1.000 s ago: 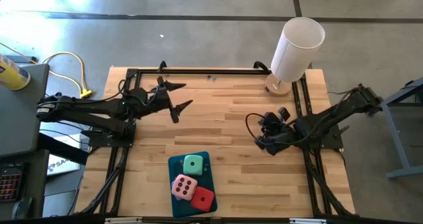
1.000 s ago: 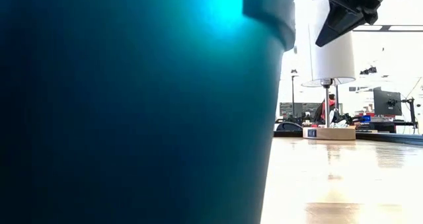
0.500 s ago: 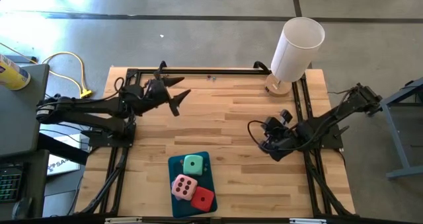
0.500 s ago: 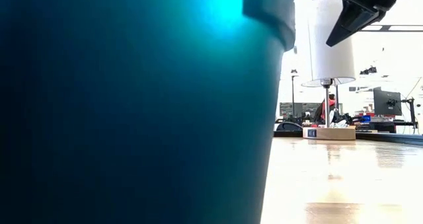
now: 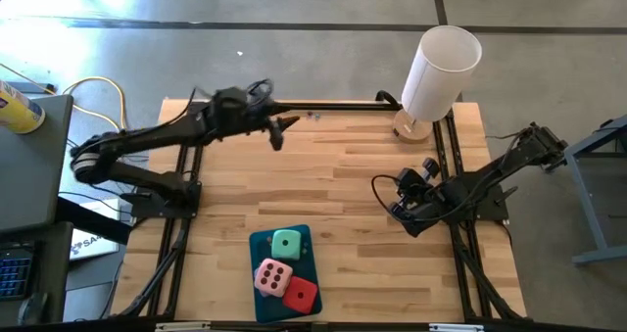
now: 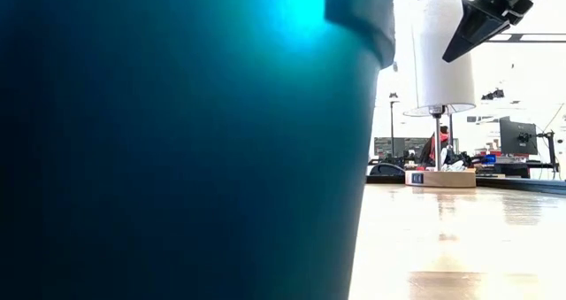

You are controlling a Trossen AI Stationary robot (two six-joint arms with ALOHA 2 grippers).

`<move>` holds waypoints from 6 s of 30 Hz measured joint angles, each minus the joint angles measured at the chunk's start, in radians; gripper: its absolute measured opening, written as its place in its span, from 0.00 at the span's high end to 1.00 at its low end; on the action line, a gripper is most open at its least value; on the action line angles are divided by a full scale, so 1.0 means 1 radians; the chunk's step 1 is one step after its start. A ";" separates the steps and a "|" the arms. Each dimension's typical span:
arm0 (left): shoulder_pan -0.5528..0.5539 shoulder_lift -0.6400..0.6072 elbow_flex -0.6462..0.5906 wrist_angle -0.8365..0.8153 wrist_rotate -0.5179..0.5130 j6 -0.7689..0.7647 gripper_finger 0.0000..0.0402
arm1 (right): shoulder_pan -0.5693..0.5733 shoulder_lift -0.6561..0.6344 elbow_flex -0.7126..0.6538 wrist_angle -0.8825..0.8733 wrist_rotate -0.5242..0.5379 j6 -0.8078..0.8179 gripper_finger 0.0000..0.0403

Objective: Pick & Place Dice
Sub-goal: Put the small light blue die into the blue bin

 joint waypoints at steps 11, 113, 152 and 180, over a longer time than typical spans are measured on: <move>0.219 0.360 0.384 -0.517 0.167 0.050 0.57 | 0.000 -0.002 0.000 -0.029 0.021 0.018 0.99; 0.174 1.077 1.194 -1.226 0.025 -0.827 0.57 | -0.037 -0.002 0.000 -0.024 0.059 -0.148 0.99; 0.239 1.213 1.194 -1.063 -0.065 -1.086 0.57 | 0.038 -0.002 0.000 0.106 -0.099 -0.397 0.99; 0.287 1.245 1.190 -1.035 -0.038 -1.110 0.57 | 0.038 -0.002 0.000 0.109 -0.108 -0.397 0.99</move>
